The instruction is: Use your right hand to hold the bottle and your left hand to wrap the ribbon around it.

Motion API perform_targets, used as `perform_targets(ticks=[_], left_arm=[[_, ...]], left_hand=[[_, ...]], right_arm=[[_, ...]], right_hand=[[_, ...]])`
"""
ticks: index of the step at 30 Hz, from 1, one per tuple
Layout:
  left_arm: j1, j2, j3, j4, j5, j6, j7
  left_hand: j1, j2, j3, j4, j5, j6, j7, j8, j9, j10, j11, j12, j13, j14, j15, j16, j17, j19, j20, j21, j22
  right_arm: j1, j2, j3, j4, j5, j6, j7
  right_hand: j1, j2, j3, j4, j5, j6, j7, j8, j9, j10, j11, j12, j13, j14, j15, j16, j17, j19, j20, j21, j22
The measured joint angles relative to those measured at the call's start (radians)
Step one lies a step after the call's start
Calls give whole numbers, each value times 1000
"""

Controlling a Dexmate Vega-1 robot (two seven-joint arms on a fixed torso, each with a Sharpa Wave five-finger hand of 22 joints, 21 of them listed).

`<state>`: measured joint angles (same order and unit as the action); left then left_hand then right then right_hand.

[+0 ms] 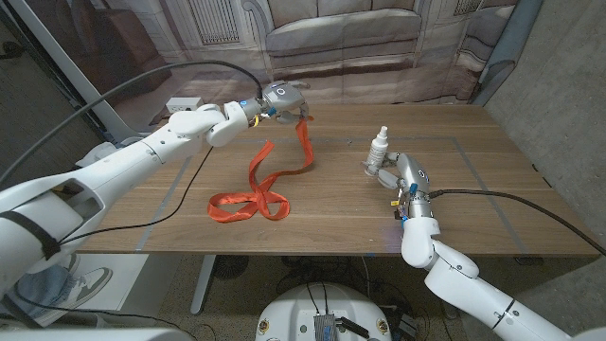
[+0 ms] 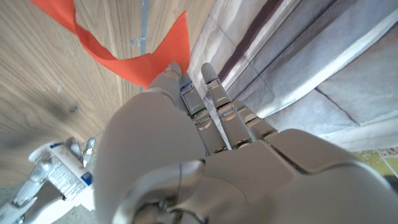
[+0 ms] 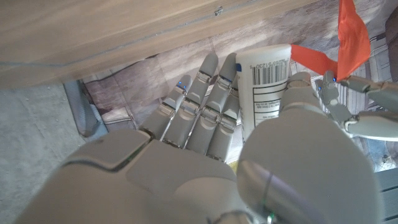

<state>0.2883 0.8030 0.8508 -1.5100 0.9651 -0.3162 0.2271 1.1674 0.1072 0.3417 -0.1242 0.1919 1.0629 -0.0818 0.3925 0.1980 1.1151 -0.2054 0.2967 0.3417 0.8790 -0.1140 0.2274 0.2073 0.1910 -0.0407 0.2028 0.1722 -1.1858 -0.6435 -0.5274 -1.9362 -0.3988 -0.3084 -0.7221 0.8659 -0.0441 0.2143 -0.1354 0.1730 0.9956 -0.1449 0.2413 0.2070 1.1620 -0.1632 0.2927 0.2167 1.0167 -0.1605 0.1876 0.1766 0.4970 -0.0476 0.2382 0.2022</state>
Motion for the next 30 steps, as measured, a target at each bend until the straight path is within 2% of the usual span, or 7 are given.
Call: perform_targets(ticks=[10,17,18,19,29,30], left_arm=[[54,21,-93,-134,-15,-24,-10],[77,25,-145,-204,-15,-26,-12],[78,25,-148,-208,-35,-47,-43],[81,25,-156,-219,-43,-52,-52],[87,5,-206,-272,-67,-76,-84],[87,4,-206,-273,-87,-90,-108]], left_hand=[[0,0,7,-7,-3,0,0,8,0,-6,-5,8,0,15,-1,0,7,0,0,0,0],[9,-7,13,-9,-3,-4,4,16,5,-9,-2,12,0,20,-6,0,9,0,0,0,0],[10,-7,21,-1,-4,-4,4,16,5,-9,-2,12,0,20,-5,0,9,0,0,0,0],[10,-7,20,-1,-4,-4,4,16,5,-9,-2,12,0,20,-5,0,9,0,0,0,0],[11,-6,23,-4,-2,-7,7,26,9,-12,2,19,2,23,-9,0,14,0,0,0,0],[11,-6,23,-4,-2,-7,7,26,9,-12,2,19,2,23,-9,0,14,0,0,0,0]], right_arm=[[81,-6,-28,41,-33,-26,59],[81,-6,-28,41,-18,-28,85],[81,-6,-28,41,-17,-28,87],[122,-2,-37,86,-10,-28,92],[140,2,-41,113,40,-18,128],[150,5,-44,128,47,-15,132]], right_hand=[[0,0,0,0,5,0,0,0,0,0,0,0,4,0,0,0,0,-10,-1,0,0],[0,0,0,0,5,0,0,0,0,0,0,4,4,0,0,0,0,-10,-1,0,0],[0,0,0,0,5,0,0,0,0,0,0,4,4,0,0,0,0,-10,-1,0,0],[0,0,0,0,5,0,0,0,0,0,0,4,4,0,0,0,0,-10,-1,0,0],[0,0,0,0,5,0,0,0,-3,1,-1,4,8,0,0,0,3,-10,-1,0,0],[0,0,0,0,5,0,0,0,-3,1,-1,4,9,0,0,0,3,-10,-1,0,0]])
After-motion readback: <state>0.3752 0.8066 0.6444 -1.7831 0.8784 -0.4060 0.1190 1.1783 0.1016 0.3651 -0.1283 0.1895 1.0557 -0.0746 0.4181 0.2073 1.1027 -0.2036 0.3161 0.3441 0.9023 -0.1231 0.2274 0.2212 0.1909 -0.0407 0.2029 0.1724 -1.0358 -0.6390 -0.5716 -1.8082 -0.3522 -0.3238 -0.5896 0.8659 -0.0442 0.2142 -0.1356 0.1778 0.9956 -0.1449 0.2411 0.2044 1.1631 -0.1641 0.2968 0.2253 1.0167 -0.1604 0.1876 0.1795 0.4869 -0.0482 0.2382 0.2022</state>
